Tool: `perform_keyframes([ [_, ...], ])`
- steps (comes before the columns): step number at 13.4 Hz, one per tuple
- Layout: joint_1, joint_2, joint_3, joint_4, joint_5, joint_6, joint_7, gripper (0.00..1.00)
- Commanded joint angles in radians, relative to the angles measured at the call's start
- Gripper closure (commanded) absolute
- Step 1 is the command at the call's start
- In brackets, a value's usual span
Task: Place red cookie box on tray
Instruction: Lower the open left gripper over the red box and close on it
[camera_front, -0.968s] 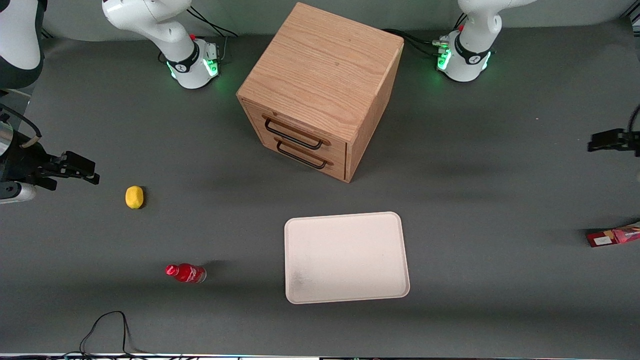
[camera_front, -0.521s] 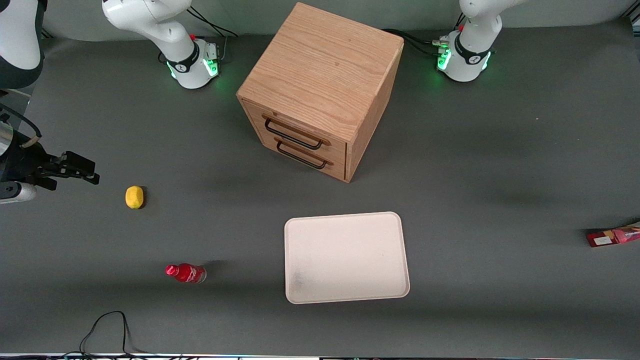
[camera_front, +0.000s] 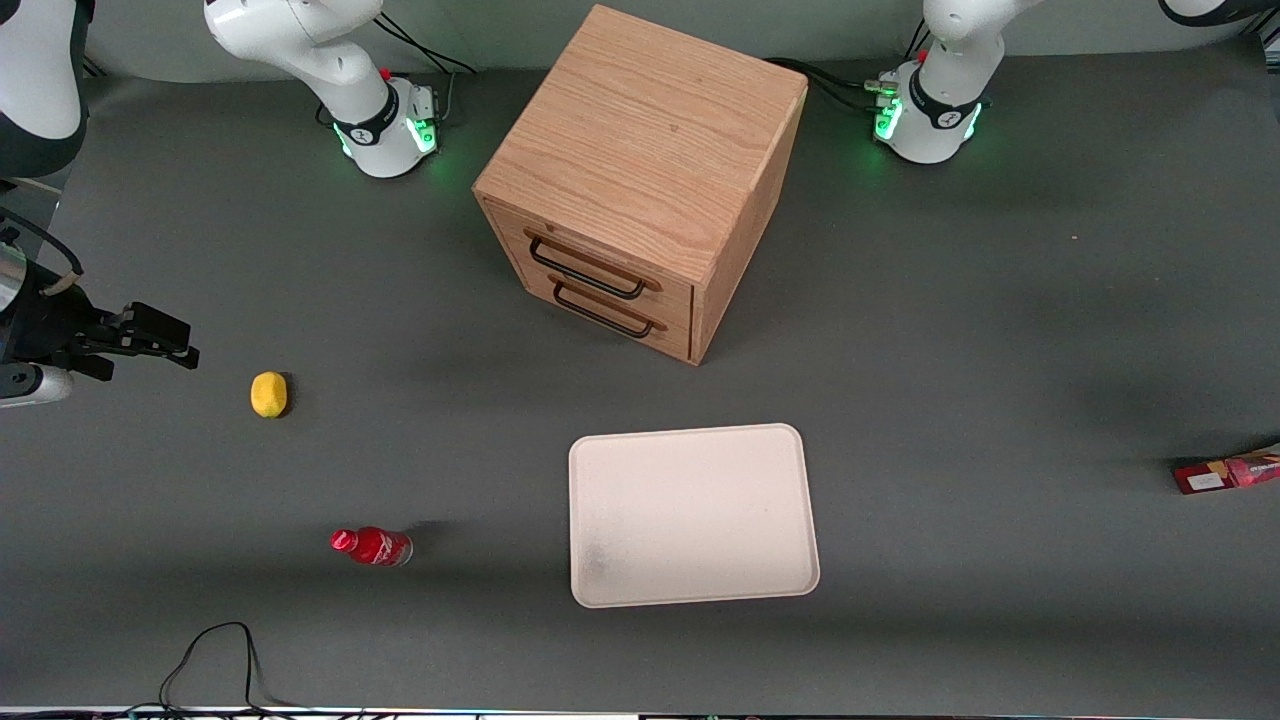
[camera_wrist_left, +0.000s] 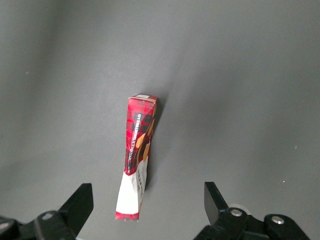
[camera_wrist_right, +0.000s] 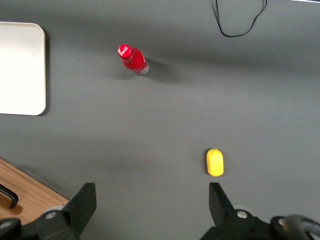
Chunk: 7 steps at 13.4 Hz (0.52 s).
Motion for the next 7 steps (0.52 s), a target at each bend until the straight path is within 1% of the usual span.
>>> perform_keyframes([
  [1,0.018,0.059,-0.008,0.048,-0.006,-0.011,0.120,0.01],
  [3,0.033,0.087,-0.007,0.048,-0.006,0.001,0.154,0.01],
  [7,0.050,0.139,-0.005,0.048,-0.005,0.095,0.170,0.02],
])
